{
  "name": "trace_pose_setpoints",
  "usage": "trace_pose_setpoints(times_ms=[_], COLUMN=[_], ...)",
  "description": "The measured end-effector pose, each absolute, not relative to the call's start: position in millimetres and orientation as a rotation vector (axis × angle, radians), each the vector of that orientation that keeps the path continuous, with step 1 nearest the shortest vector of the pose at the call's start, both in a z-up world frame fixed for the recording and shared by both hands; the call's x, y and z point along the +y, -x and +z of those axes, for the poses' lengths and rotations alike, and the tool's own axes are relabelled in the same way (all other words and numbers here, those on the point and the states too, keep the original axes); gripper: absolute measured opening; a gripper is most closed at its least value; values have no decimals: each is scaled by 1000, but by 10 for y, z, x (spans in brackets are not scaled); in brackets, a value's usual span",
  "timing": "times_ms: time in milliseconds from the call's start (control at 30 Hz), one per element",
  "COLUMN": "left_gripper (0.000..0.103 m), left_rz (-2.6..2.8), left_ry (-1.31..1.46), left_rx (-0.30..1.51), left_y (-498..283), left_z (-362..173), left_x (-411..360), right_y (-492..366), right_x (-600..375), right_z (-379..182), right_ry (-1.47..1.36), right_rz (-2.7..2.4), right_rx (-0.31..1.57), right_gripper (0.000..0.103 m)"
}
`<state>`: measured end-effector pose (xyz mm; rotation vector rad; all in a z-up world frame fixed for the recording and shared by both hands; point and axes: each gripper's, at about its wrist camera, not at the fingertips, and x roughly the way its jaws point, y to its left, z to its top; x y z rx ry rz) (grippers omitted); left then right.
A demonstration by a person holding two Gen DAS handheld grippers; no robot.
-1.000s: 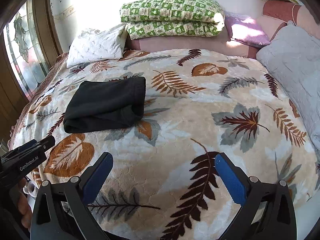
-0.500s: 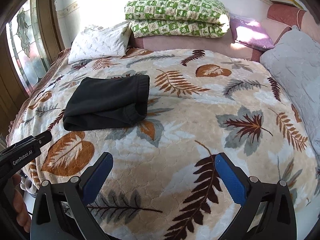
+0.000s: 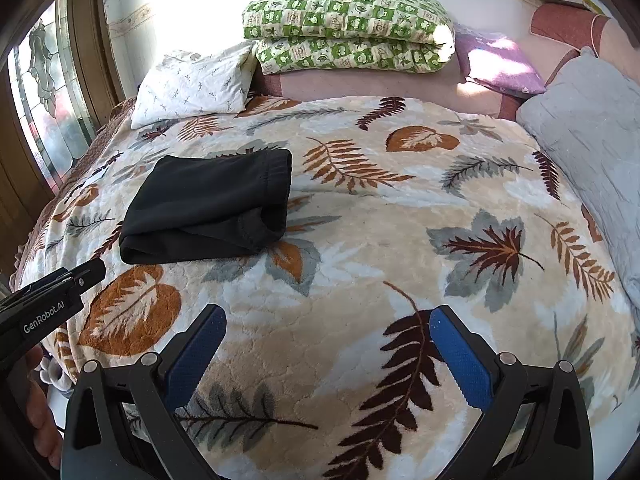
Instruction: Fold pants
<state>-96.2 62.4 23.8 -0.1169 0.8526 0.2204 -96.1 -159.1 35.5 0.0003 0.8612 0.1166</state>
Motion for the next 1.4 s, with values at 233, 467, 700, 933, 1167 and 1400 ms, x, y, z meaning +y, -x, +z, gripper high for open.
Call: trace_pose_setpoints(times_ms=[233,467,700,933,1167,1400], left_gripper=[59,59,59,59,59,59], left_rz=[207,192,162,142,128,106], left_ry=[106,90,65,54,44,54], left_rx=[850,847,853,850,840,853], left_y=[967,975,954,948,960,943], left_z=[257,295,332,353,377,362], left_x=[574,511,424,363,333,331], right_y=[966,964,972,972,958,957], right_x=[-1575,-1605,-1607,-1679,-1692,-1690], right_z=[363,355,358,369,363,353], right_ry=[8,0,2,-9,-6,-7], right_rz=[118,115,112,100,100,100], right_rx=[858,864,863,859,863,865], right_gripper=[102,102,102,102,102,102])
